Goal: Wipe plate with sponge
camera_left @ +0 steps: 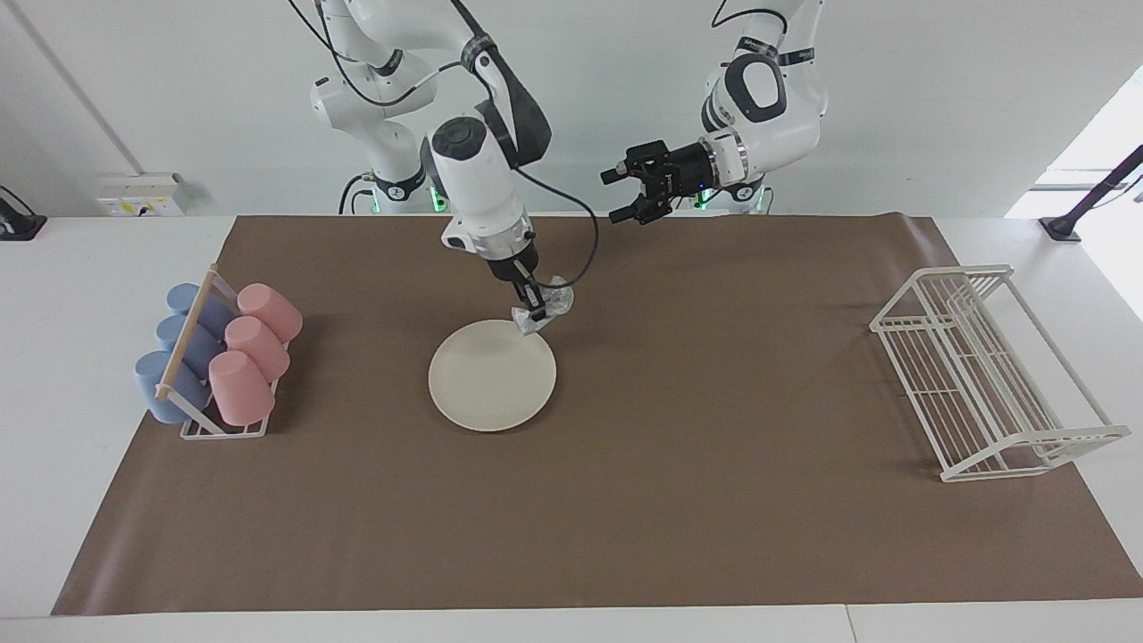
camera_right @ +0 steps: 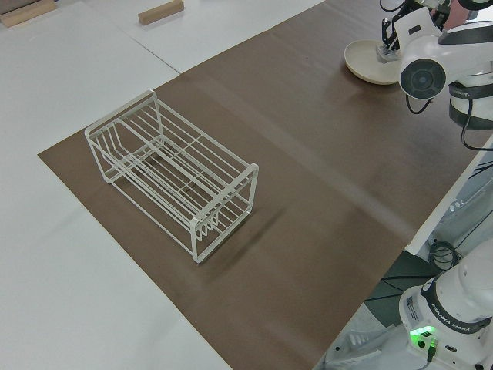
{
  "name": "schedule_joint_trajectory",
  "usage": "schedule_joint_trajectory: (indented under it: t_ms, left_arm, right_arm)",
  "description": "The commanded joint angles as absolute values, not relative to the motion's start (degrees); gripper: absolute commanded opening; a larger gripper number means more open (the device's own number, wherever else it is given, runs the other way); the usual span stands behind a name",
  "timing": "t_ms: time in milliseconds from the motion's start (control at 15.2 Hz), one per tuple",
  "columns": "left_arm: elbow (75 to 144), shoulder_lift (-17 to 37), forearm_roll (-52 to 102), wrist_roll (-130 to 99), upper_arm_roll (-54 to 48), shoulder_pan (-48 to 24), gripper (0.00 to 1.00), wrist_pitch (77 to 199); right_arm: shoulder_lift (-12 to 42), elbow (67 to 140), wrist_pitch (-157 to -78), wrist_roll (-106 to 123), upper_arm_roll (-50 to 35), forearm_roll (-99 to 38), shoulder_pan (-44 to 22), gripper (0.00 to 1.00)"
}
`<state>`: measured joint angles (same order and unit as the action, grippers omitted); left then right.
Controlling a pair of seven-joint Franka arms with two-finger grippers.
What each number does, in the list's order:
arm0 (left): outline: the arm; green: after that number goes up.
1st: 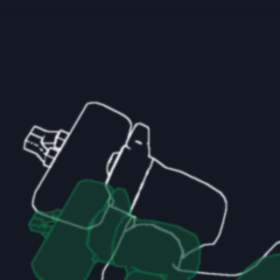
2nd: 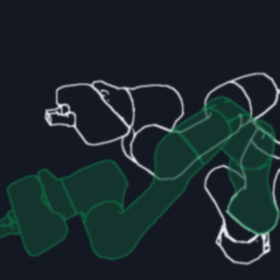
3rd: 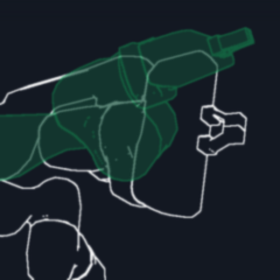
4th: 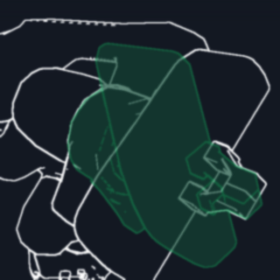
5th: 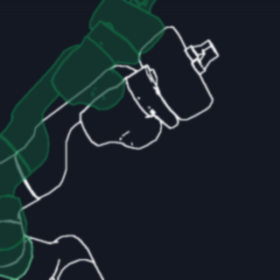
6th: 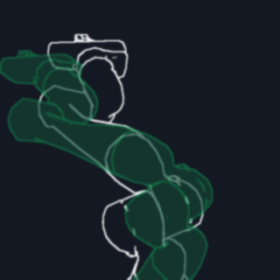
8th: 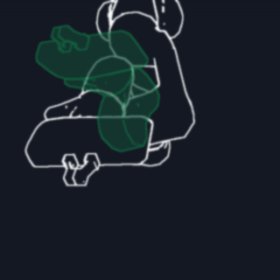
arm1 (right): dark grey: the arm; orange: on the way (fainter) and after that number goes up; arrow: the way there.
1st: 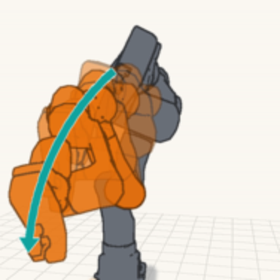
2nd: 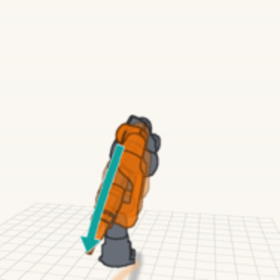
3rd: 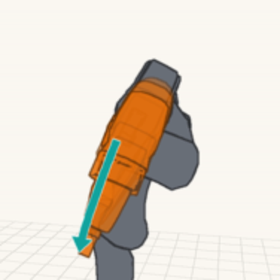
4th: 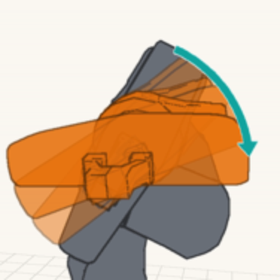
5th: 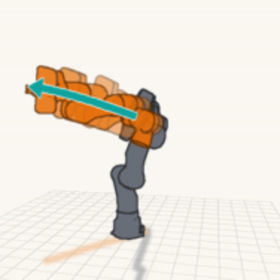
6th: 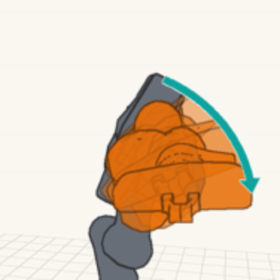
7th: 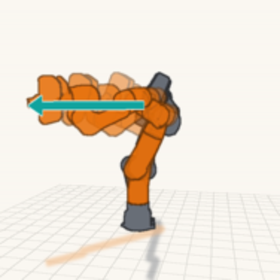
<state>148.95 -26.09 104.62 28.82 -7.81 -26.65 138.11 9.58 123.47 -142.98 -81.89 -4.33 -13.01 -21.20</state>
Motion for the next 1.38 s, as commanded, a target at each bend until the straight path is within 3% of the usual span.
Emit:
schedule_joint_trajectory:
  t_ms: [0, 330, 462, 725, 989, 1319]
  left_arm:
    - [149.5, -25.6, 104.9, 26.5, -8.6, -29.4, 1.00, 145.7]
    - [149.5, -25.1, 104.9, 23.4, -8.6, -31.8, 0.99, 150.0]
    - [147.9, -23.9, 104.9, 23.5, -8.5, -31.3, 0.91, 147.2]
    - [145.7, -23.2, 103.3, 23.6, -8.1, -30.1, 1.00, 142.8]
    - [142.6, -21.1, 98.2, 21.6, -7.9, -25.1, 1.00, 135.5]
    - [136.2, -17.4, 80.4, 15.0, -7.9, -12.8, 1.00, 116.6]
  right_arm:
    - [12.0, 124.1, -145.2, -80.5, -5.1, -13.6, -21.3, 0.00]
    - [15.2, 124.3, -146.9, -72.8, -5.0, -13.6, -18.7, 0.00]
    - [15.3, 124.4, -146.8, -67.0, -5.0, -13.6, -15.4, 0.02]
    - [15.6, 124.4, -146.9, -60.4, -5.0, -13.6, -11.8, 0.02]
    - [16.2, 124.6, -147.5, -64.5, -5.1, -14.1, -13.1, 0.03]
    - [17.3, 124.6, -151.5, -78.0, -5.1, -14.3, -20.5, 0.09]
